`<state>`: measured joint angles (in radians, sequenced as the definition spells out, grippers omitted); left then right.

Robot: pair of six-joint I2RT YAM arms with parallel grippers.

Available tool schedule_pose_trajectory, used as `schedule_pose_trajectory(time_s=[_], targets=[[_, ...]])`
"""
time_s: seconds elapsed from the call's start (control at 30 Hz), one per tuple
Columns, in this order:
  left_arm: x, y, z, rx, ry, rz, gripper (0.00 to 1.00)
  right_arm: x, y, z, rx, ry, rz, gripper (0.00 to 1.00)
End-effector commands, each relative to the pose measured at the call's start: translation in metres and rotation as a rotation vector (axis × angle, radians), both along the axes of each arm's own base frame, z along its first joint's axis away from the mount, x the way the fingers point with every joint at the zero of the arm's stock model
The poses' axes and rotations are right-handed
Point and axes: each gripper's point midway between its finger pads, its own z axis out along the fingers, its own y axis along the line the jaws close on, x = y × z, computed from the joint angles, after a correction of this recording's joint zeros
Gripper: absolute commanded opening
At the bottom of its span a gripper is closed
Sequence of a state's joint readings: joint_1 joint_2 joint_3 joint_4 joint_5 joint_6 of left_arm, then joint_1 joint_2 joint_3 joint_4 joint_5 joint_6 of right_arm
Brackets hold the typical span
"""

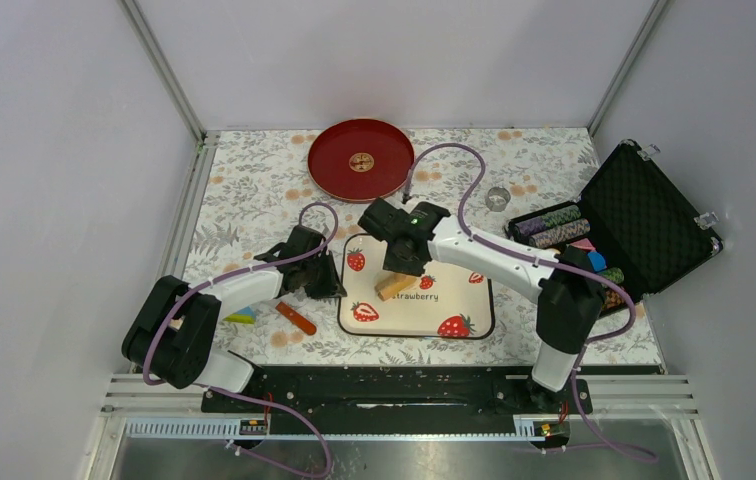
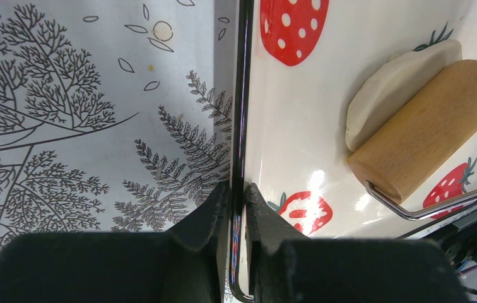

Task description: Roll out the dumpling wrappers from the dough

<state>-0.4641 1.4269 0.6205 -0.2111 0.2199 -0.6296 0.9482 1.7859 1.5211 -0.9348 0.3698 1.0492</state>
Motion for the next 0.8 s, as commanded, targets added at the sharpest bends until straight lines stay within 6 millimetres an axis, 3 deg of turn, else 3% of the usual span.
schedule_pose_trajectory(time_s=[0.0,0.33,0.6,0.77], targets=[[-0.015,0.023,-0.019,0.114,0.063,0.019,0.0,-0.02,-0.019,-0.042,-0.035,0.146,-0.038,0.0],[-0.014,0.023,-0.02,0.115,0.065,0.02,0.0,-0.018,-0.024,-0.06,0.004,0.216,-0.05,0.0],[-0.014,0.023,-0.02,0.115,0.064,0.019,0.0,-0.024,-0.054,-0.071,-0.177,0.22,-0.04,0.0],[-0.014,0.023,-0.02,0.116,0.066,0.019,0.0,-0.033,-0.058,-0.09,-0.251,0.259,-0.028,0.0]])
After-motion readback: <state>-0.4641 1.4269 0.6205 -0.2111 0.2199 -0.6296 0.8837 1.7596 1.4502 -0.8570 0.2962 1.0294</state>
